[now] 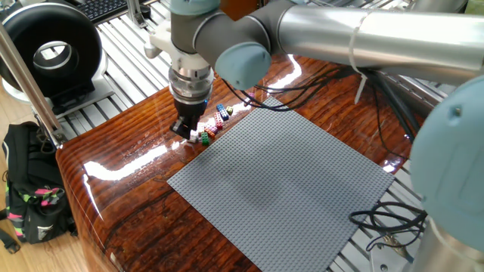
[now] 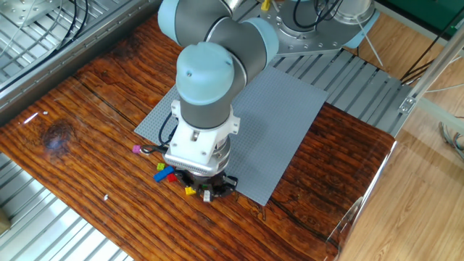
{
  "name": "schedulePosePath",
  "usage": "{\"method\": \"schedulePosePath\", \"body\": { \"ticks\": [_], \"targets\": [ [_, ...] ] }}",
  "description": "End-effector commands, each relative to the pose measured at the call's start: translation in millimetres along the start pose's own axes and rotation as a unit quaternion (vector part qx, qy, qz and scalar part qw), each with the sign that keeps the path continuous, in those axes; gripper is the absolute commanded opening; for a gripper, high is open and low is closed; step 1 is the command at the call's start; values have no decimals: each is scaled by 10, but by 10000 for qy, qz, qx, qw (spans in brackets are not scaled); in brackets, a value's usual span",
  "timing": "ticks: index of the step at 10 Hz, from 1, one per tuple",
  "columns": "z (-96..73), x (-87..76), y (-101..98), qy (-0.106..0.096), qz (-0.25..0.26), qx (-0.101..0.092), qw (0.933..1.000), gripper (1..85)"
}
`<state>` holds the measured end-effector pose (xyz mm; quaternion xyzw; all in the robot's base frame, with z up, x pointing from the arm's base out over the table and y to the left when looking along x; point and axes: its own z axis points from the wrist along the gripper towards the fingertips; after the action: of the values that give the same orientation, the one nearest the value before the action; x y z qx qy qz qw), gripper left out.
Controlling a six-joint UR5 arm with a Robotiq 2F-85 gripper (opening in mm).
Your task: Build with small Lego blocks
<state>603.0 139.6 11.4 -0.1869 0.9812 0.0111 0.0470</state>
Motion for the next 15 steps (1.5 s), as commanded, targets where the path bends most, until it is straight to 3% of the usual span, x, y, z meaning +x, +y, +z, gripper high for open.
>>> {"method": "schedulePosePath", "body": {
  "ticks": [1, 15],
  "targets": [
    [-5, 7, 55, 86, 34, -111, 9999, 333],
    [65, 5, 33, 90, -7, -80, 9999, 317]
  ]
}}
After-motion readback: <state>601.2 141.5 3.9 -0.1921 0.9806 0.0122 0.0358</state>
